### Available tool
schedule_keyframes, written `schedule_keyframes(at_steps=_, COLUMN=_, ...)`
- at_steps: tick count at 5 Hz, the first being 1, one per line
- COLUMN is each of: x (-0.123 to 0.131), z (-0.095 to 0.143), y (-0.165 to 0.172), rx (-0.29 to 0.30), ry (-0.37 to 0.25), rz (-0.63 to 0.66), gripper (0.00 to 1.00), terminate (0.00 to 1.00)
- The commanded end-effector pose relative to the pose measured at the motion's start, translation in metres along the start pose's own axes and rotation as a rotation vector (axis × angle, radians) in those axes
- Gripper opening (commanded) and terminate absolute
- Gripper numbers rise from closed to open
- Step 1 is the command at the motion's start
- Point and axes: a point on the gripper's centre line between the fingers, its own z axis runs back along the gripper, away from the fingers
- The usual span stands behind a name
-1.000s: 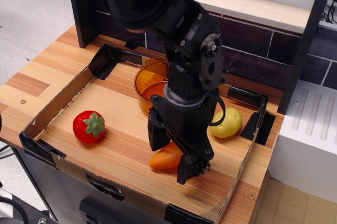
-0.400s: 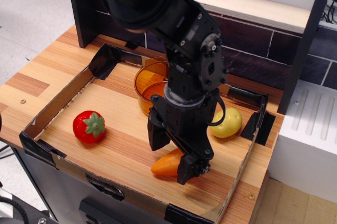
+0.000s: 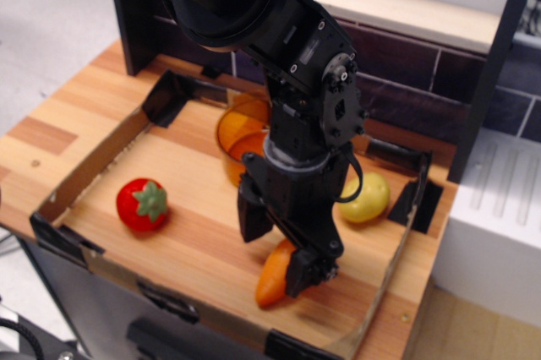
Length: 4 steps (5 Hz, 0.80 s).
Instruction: Take carrot out of pot
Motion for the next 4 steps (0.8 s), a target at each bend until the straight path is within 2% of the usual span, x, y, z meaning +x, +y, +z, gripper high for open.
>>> schedule_keyframes(at_steps=1, x=-0.0045, z=0.0449, y=0.0132, rx=-0.044, ry=-0.051, rz=0.006, gripper=1.00, terminate=0.00)
schedule_keyframes(at_steps=3, x=-0.0045, z=0.0449, y=0.0132, rx=-0.044, ry=-0.051, rz=0.006, gripper=1.00, terminate=0.00)
schedule_keyframes(at_steps=4, x=-0.0045, z=0.0449, y=0.0132, rx=-0.044, ry=-0.051, rz=0.006, gripper=1.00, terminate=1.00)
